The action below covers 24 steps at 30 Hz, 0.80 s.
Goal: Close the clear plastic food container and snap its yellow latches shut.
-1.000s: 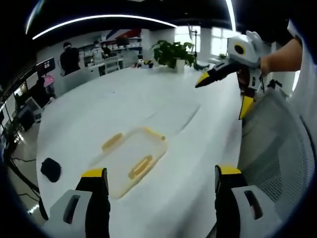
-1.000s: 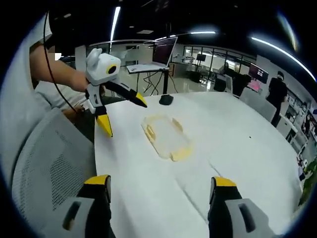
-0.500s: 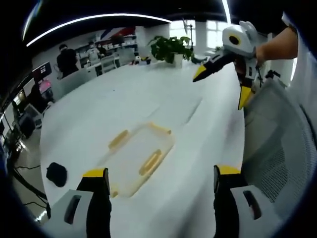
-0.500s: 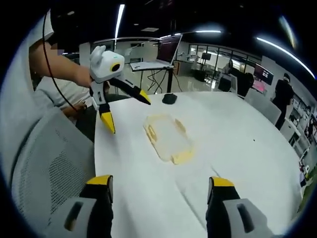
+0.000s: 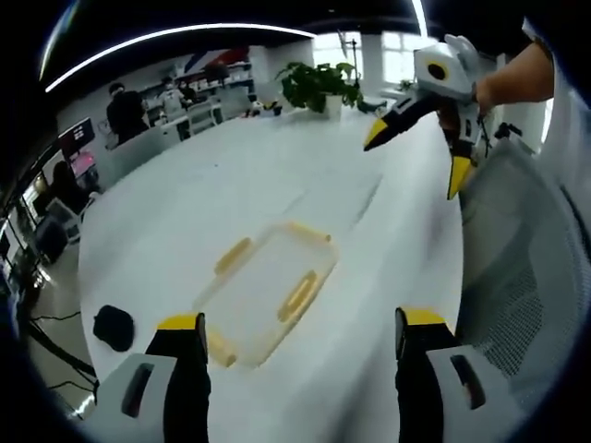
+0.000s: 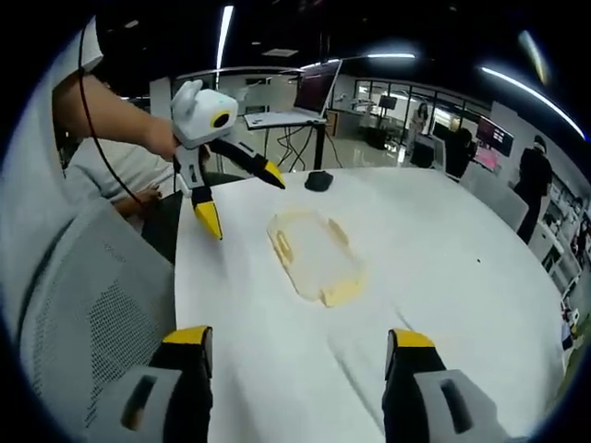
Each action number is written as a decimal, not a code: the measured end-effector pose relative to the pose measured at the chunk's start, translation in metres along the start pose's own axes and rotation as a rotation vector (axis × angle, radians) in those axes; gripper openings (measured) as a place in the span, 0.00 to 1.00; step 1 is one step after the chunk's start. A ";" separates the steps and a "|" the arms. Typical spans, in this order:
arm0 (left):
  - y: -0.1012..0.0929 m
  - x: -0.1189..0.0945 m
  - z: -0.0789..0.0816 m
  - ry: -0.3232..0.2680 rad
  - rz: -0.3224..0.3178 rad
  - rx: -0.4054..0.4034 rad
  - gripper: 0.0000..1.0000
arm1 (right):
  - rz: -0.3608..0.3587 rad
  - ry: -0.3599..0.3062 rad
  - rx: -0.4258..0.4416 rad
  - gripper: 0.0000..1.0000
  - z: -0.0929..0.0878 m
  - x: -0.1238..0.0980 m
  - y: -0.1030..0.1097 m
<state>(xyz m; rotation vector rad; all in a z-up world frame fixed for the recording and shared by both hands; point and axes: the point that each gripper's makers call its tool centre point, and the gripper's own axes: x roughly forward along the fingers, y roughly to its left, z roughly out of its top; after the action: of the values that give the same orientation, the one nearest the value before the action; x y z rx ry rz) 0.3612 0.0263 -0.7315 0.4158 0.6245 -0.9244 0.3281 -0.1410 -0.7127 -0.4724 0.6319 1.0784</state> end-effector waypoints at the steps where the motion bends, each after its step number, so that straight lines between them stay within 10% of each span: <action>1: 0.000 0.000 -0.001 0.003 -0.001 0.001 0.82 | 0.002 0.004 -0.004 0.75 -0.001 0.001 0.000; 24: 0.013 0.004 -0.003 0.002 -0.015 0.027 0.79 | 0.039 0.039 -0.055 0.74 0.000 0.014 -0.009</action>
<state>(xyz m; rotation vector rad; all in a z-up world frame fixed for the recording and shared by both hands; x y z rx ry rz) 0.3724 0.0325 -0.7350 0.4364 0.6180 -0.9480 0.3411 -0.1360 -0.7221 -0.5316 0.6496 1.1278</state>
